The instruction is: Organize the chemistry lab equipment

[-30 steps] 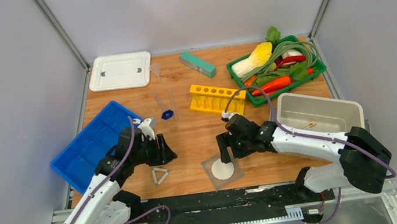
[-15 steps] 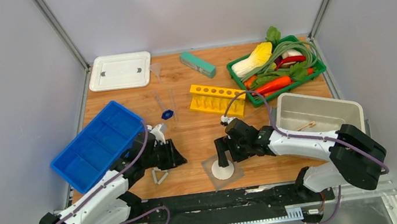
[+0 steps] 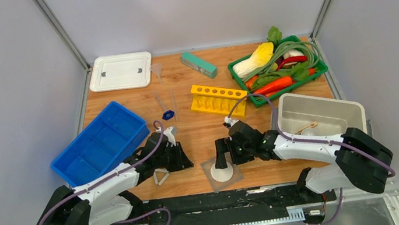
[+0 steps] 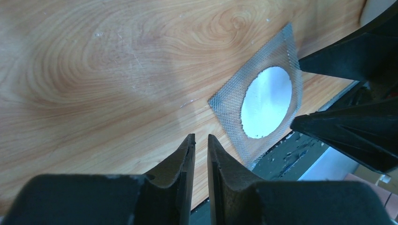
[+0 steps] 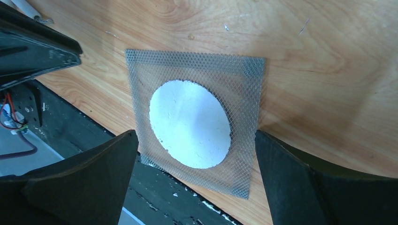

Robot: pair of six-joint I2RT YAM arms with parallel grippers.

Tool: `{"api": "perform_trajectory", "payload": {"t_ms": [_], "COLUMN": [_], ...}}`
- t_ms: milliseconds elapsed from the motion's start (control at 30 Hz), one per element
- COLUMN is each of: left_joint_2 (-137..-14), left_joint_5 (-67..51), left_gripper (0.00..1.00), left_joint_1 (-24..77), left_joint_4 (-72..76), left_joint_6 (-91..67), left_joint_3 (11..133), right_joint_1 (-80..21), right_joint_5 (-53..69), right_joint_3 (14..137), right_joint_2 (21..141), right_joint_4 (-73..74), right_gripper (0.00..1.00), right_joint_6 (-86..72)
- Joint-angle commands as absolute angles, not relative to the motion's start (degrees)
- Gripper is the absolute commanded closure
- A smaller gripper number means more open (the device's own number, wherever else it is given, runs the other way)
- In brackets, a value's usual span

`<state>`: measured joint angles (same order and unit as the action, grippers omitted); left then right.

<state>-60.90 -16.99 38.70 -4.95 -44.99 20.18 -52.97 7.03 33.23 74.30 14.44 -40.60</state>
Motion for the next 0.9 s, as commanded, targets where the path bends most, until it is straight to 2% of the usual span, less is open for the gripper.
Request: {"api": "perform_trajectory", "payload": {"t_ms": [0,300,533,867], "left_joint_2": [-63.19,-64.60,-65.39,-69.60], "left_joint_5": [-16.00,-15.12,-15.20,-15.64], "left_gripper": [0.77,0.82,0.82,0.82], "left_joint_1": [40.78,42.98,43.77,45.35], "left_joint_4": [-0.53,2.11,3.16,5.01], "left_joint_6": [-46.49,-47.90,-48.60,-48.95], "left_joint_3": [19.42,17.23,17.40,18.02], "right_joint_1": [-53.26,-52.38,-49.40,-49.04], "right_joint_5": [8.00,9.22,14.76,17.31], "right_joint_3": [32.08,29.10,24.88,24.08], "right_joint_2": [71.81,70.05,69.26,69.52], "right_joint_4": [10.20,5.46,-4.30,-8.43], "right_gripper": [0.00,0.00,0.00,0.02], "right_joint_6": [-44.12,-47.46,-50.01,-51.85]}}
